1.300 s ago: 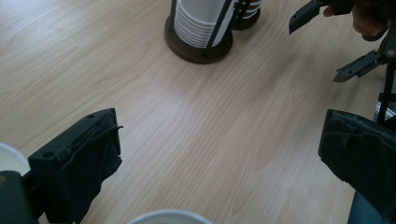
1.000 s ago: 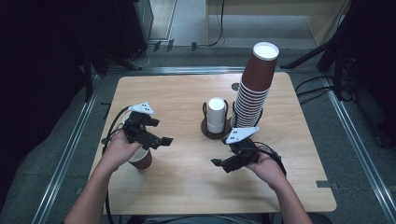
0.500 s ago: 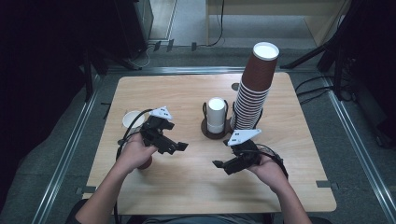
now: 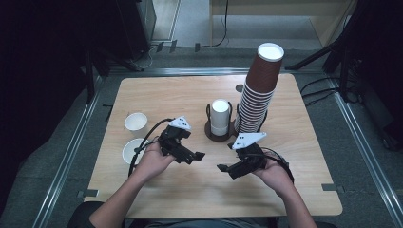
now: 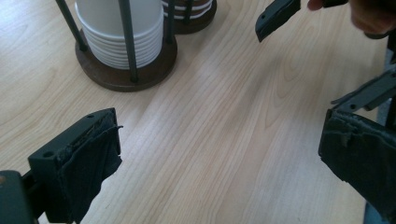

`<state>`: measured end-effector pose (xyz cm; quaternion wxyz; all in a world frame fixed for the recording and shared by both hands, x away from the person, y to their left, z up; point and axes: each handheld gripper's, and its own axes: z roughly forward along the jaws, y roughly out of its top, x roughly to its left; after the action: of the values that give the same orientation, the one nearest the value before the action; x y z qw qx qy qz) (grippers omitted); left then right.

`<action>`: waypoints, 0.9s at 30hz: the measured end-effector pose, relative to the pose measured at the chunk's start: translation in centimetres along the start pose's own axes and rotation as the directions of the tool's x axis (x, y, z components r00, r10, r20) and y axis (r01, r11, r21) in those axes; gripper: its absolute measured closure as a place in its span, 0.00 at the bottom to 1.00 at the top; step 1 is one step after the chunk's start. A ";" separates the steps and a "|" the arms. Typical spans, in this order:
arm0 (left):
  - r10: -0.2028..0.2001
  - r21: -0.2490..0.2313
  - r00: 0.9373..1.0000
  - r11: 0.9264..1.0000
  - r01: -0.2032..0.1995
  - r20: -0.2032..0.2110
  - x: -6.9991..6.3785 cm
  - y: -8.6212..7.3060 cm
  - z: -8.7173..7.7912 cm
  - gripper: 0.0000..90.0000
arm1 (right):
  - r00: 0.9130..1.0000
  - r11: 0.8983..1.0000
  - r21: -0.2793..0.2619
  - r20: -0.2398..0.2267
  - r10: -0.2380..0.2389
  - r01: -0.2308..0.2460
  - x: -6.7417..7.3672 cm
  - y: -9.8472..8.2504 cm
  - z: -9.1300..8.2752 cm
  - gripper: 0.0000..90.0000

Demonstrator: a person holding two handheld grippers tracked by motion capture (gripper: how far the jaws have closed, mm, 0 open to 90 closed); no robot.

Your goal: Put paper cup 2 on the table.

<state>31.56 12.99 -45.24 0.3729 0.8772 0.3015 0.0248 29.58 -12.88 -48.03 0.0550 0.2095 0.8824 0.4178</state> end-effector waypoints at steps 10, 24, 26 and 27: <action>0.016 0.022 1.000 1.000 -0.015 -0.019 -0.1 -0.7 2.1 0.00 | 1.000 1.000 0.010 0.000 -0.012 0.012 0.1 -0.1 0.2 0.17; 0.052 0.053 0.999 0.997 -0.052 0.002 -0.3 -1.3 3.7 0.00 | 0.999 0.999 0.022 -0.002 -0.039 0.039 0.1 -0.2 0.5 0.17; 0.054 0.056 0.999 0.997 -0.054 -0.002 -0.3 -1.4 3.7 0.00 | 0.999 0.999 0.022 -0.002 -0.042 0.042 0.1 -0.2 0.5 0.17; 0.054 0.058 0.999 0.997 -0.054 -0.006 -0.3 -1.4 3.8 0.00 | 0.999 0.999 0.021 -0.002 -0.049 0.049 0.1 -0.2 0.5 0.17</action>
<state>31.59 11.16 -48.85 0.3454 0.8953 0.2797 0.0294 29.56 -12.64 -48.52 0.0627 0.1879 0.8916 0.4071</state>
